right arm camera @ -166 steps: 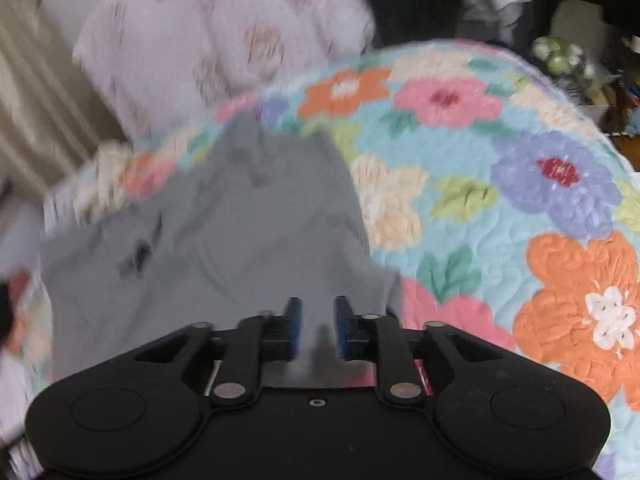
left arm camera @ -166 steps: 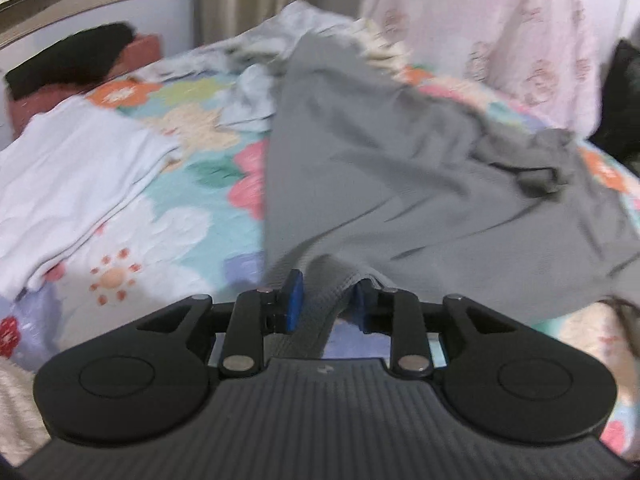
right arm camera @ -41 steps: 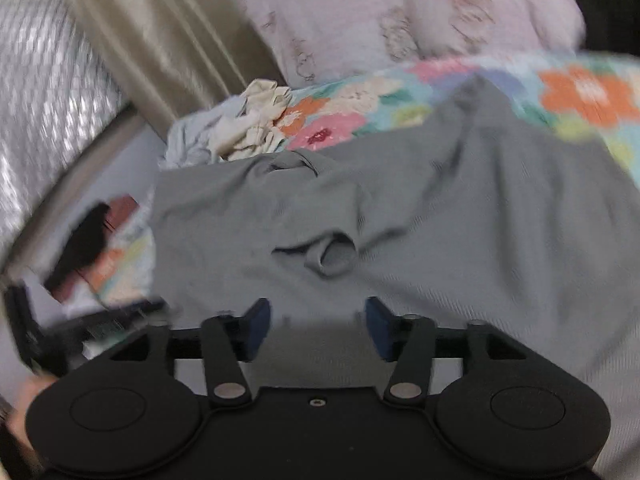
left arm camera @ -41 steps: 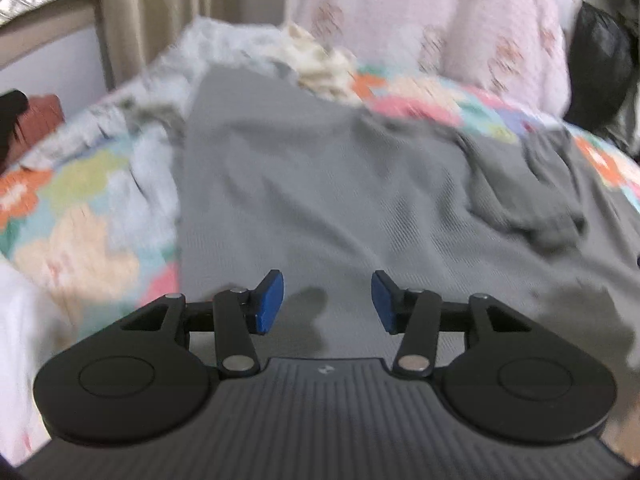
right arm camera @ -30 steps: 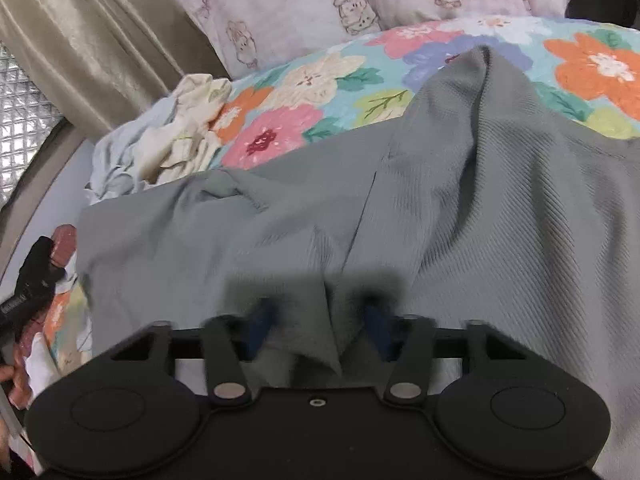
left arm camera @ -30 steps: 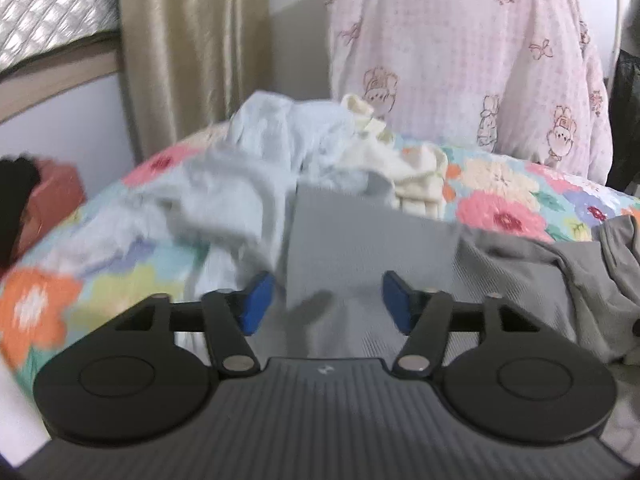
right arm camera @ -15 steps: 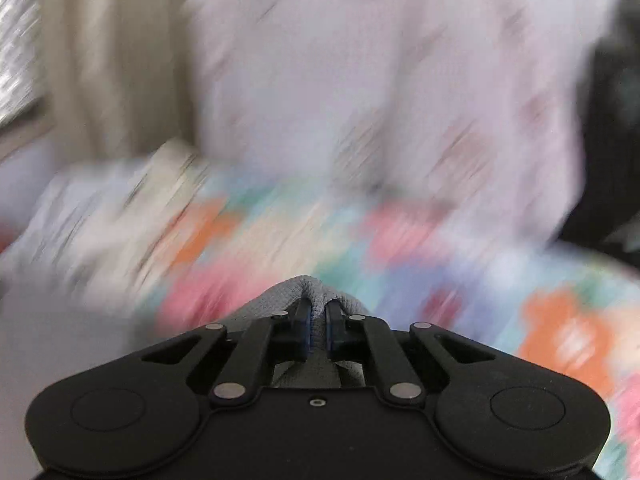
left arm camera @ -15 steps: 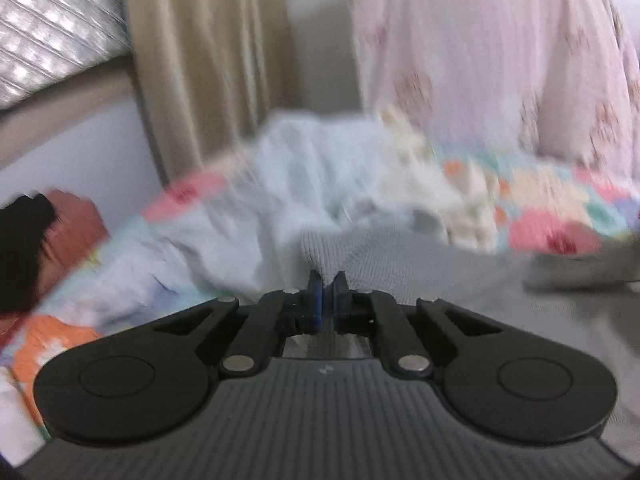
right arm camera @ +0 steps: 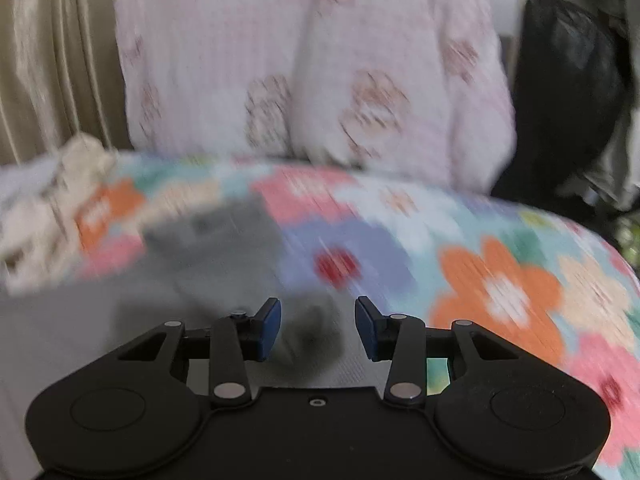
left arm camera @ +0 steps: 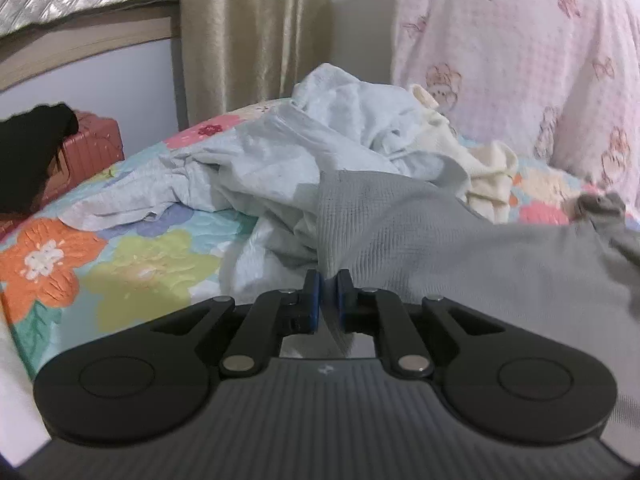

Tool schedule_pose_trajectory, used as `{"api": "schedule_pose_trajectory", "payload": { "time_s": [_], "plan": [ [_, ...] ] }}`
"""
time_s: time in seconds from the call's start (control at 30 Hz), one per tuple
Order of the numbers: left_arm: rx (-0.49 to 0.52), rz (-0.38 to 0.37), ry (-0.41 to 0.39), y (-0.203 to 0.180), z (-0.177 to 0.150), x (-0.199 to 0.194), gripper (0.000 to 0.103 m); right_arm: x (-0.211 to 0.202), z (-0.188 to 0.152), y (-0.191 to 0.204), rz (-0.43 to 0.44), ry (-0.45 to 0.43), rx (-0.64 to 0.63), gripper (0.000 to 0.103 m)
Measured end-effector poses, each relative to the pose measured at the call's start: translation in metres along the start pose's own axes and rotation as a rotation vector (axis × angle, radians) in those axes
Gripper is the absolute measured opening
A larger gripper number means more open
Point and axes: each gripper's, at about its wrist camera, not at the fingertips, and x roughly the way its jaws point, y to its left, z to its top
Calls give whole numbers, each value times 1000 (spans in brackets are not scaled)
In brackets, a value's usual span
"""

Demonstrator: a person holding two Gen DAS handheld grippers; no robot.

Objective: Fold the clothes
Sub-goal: 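Tug the shirt hem with both grippers to straighten it on the quilt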

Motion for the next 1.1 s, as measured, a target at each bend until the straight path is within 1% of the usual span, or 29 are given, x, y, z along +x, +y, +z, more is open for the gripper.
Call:
{"api": "schedule_pose_trajectory", "payload": {
  "time_s": [0.07,0.17,0.2,0.23,0.3,0.37,0.43,0.47,0.5,0.57,0.63,0.7,0.73,0.8,0.87,0.9,0.93,1.03,1.07,1.1],
  "plan": [
    [9,-9,1,-6,2,-10,9,-13,-31,-13,-15,37,3,46],
    [28,5,7,-24,5,-27,11,-32,-70,-30,-22,69,12,46],
    [36,9,-1,-31,6,-33,16,-38,-83,-35,-24,78,15,46],
    [46,6,-16,-38,6,-41,28,-44,-92,-41,-25,79,26,46],
    [67,-11,-56,-55,4,-58,42,-54,-106,-56,-22,69,81,46],
    [98,-63,-65,-76,0,-71,42,-67,-117,-78,-8,70,202,47],
    [126,-115,-33,-101,-3,-74,42,-69,-122,-98,2,101,303,47],
    [133,-143,-12,-116,-4,-74,42,-68,-124,-106,12,100,333,47],
    [139,-172,11,-131,-4,-72,42,-67,-127,-113,27,87,351,47],
    [149,-224,35,-166,-4,-70,42,-64,-136,-127,21,60,412,47],
    [154,-274,50,-202,-3,-67,46,-55,-142,-136,24,57,433,47],
    [126,-342,97,-235,0,-58,47,-51,-142,-139,37,55,412,47],
    [102,-377,127,-251,1,-51,47,-49,-140,-141,53,69,403,48],
    [41,-412,198,-280,5,-37,47,-47,-138,-143,113,115,409,49],
    [10,-445,249,-309,9,-26,47,-45,-138,-144,177,149,416,49],
    [4,-463,272,-325,12,-20,48,-45,-138,-143,173,153,404,49],
    [-3,-466,285,-338,14,-12,48,-46,-136,-142,144,146,379,49],
    [-14,-466,304,-370,22,13,48,-46,-127,-137,47,86,299,49],
    [-15,-467,309,-380,25,23,48,-41,-124,-138,35,75,290,49],
    [-1,-478,307,-392,29,32,48,-35,-121,-141,42,77,299,49]
  ]
}}
